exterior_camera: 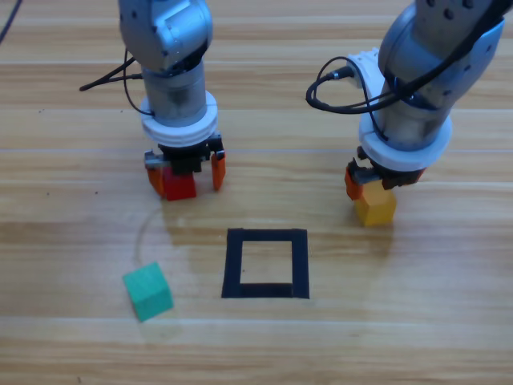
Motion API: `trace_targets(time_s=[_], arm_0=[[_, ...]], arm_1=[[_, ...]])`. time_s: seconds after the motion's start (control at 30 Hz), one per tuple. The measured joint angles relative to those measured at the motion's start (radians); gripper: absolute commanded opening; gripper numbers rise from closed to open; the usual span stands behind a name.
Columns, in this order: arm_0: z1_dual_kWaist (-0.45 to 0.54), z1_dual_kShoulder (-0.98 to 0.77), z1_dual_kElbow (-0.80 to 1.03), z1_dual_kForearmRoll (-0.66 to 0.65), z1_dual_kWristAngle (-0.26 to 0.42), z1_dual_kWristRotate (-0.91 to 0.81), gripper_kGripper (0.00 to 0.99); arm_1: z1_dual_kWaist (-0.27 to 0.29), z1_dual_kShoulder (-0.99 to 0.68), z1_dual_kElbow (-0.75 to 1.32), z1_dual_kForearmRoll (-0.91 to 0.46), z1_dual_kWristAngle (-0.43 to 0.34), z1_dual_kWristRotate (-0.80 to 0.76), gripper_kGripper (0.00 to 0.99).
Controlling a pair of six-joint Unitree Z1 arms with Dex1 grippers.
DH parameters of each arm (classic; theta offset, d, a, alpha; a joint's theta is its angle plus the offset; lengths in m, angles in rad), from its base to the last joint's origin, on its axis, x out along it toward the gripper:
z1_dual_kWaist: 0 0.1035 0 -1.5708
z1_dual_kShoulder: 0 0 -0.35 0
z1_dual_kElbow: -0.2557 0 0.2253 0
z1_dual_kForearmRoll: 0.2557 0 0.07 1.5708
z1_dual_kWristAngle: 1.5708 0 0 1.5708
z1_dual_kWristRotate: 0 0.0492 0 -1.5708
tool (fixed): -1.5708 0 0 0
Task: Stack the blocks in the rectangular block: red at the bottom, yellow in the middle, green on top
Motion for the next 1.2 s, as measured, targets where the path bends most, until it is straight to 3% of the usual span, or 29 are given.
trace_targets(time_s=[0.07, 0.13, 0.23, 0.33, 0.37, 0.43, 0.47, 0.63, 0.93, 1.2], arm_0=[[0.008, -0.025, 0.061, -0.064, -0.012, 0.002, 0.626], [0.018, -0.050, 0.111, -0.105, -0.018, 0.009, 0.522], [0.029, -0.065, 0.143, -0.119, -0.020, 0.020, 0.367], [0.030, -0.067, 0.145, -0.121, -0.016, 0.038, 0.052], [0.030, -0.068, 0.146, -0.121, -0.009, 0.044, 0.003], [0.028, -0.080, 0.167, -0.121, 0.013, 0.062, 0.000], [0.028, -0.093, 0.189, -0.124, 0.022, 0.087, 0.000], [-0.011, -0.158, 0.220, -0.125, 0.027, 0.175, 0.000], [-0.274, -0.231, 0.244, -0.137, -0.005, 0.245, 0.000], [-0.336, -0.176, 0.232, -0.120, -0.006, 0.005, 0.029]], arm_1=[[-0.002, 0.019, 0.000, -0.002, 0.014, 0.000, 0.430], [-0.005, 0.037, 0.001, -0.006, 0.031, 0.000, 0.353], [-0.007, 0.041, 0.001, -0.011, 0.047, -0.004, 0.337], [-0.008, 0.040, 0.007, -0.028, 0.047, -0.006, 0.337], [-0.008, 0.039, 0.013, -0.036, 0.047, -0.006, 0.304], [-0.009, 0.027, 0.033, -0.047, 0.047, -0.006, 0.031], [-0.009, 0.015, 0.056, -0.050, 0.047, -0.005, 0.000], [-0.011, -0.084, 0.173, -0.080, 0.047, -0.005, 0.000], [-0.012, -0.247, 0.251, -0.093, 0.050, 0.017, 0.000], [-0.014, -0.271, 0.278, -0.093, 0.072, 0.031, 0.000]])
